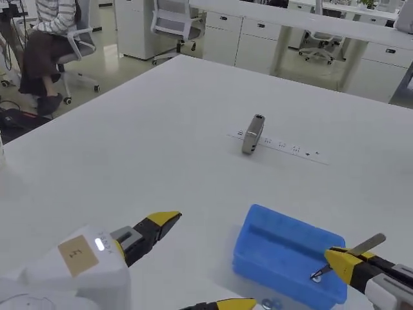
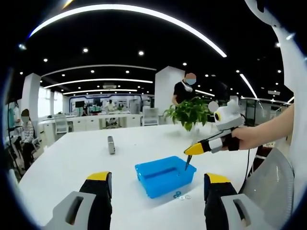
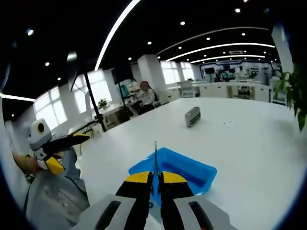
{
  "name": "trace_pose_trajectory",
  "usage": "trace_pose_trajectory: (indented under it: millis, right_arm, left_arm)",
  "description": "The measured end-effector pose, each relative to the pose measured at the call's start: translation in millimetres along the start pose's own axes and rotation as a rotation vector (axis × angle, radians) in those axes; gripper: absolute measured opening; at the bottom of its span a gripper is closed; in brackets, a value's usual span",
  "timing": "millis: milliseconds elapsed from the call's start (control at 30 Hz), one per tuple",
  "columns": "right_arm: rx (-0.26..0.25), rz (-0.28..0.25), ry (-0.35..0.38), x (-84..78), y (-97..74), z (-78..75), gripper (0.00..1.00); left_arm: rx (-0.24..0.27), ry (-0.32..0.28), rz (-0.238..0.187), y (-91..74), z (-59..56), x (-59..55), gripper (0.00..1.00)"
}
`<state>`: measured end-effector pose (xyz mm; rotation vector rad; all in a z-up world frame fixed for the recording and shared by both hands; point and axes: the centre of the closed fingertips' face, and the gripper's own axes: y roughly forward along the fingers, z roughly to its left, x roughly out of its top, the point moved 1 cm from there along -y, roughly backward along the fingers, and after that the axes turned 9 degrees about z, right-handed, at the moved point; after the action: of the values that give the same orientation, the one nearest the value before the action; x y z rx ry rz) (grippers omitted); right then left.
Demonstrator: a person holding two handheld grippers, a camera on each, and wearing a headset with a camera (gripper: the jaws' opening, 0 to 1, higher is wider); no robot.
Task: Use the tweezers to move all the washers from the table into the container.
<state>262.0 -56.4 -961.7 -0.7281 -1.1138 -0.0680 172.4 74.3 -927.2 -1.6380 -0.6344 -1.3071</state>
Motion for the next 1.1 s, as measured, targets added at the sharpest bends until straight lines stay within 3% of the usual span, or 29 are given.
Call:
trace_pose_trajectory:
  millis: [200, 433, 733, 1100]
  right_arm:
    - [0.032, 0.025, 0.006, -14.3, 5.1, 17.0, 0.04]
    - [0.051, 0.061, 0.024, -31.6, 13.1, 24.0, 0.04]
    - [0.071, 0.124, 0.033, -57.6, 25.3, 22.6, 0.04]
    - [0.069, 0.155, 0.031, -67.5, 31.2, 22.9, 0.04]
  left_arm:
    - [-0.001, 0.002, 0.001, -0.3, -0.5, -0.1, 0.79]
    - [-0.003, 0.0, 0.0, -0.3, -0.9, 0.1, 0.79]
    - [-0.001, -0.001, 0.0, -0.3, -0.3, -0.1, 0.79]
    - [-0.003, -0.001, 0.006, -0.1, -0.8, -1.1, 0.79]
